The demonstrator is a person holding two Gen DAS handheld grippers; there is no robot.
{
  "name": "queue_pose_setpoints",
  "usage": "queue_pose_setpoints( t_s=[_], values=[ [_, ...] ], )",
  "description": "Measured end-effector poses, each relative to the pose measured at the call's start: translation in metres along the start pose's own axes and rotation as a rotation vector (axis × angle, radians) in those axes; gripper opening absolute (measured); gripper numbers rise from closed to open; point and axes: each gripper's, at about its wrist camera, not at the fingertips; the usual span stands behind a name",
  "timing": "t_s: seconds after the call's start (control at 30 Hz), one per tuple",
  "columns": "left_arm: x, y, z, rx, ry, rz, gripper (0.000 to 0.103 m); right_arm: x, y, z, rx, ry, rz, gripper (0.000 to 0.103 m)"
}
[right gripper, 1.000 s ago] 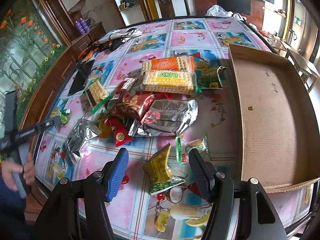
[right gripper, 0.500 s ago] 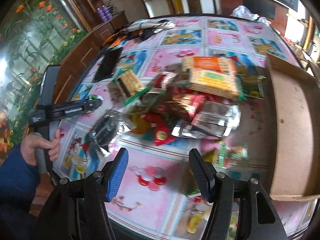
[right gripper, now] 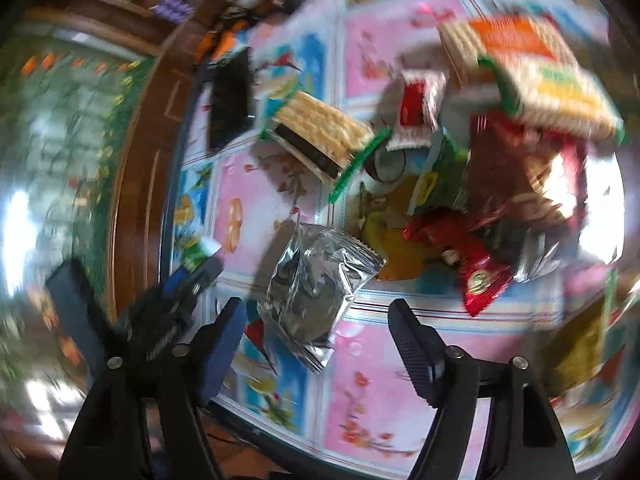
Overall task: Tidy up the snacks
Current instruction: 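Grasp the silver foil bag with the right gripper while the left grasps the green pea packet, then carry both packets into the box and open both grippers to release them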
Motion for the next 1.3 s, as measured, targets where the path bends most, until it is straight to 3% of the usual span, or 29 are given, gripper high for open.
queue_pose_setpoints(
  t_s=[0.2,0.47,0.57,0.73,0.83,1.0,1.17,1.3],
  values=[
    [-0.016,-0.004,-0.014,-0.033,0.008,0.032,0.037,0.017,0.012,-0.016,0.019,-0.063,-0.034,0.084],
    [-0.022,-0.005,-0.016,-0.039,0.005,0.044,0.037,0.052,0.014,-0.057,-0.234,-0.290,-0.080,0.086],
    [-0.020,-0.005,-0.010,-0.026,-0.002,0.039,0.037,0.051,0.006,-0.066,-0.361,-0.362,-0.061,0.067],
    [-0.018,-0.004,0.004,0.005,-0.022,0.034,0.037,0.040,0.000,-0.051,-0.382,-0.313,-0.034,0.062],
    [-0.016,-0.003,0.017,0.028,-0.038,0.030,0.037,0.023,-0.003,-0.036,-0.326,-0.205,0.001,0.062],
    [-0.013,-0.001,0.042,0.072,-0.064,0.023,0.037,-0.019,-0.008,-0.027,-0.321,-0.109,0.127,0.062],
    [-0.015,-0.001,0.069,0.124,-0.088,0.028,0.037,-0.068,-0.020,-0.001,-0.267,-0.073,0.252,0.062],
    [-0.016,0.001,0.092,0.165,-0.104,0.029,0.037,-0.114,-0.029,0.037,-0.162,-0.106,0.375,0.062]
  ],
)
Point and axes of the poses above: each gripper's, at about its wrist camera, not at the fingertips, and x roughly the way its jaws point, z to its right, y to its top, and after that the axes turned 7 degrees about -x, right-handed
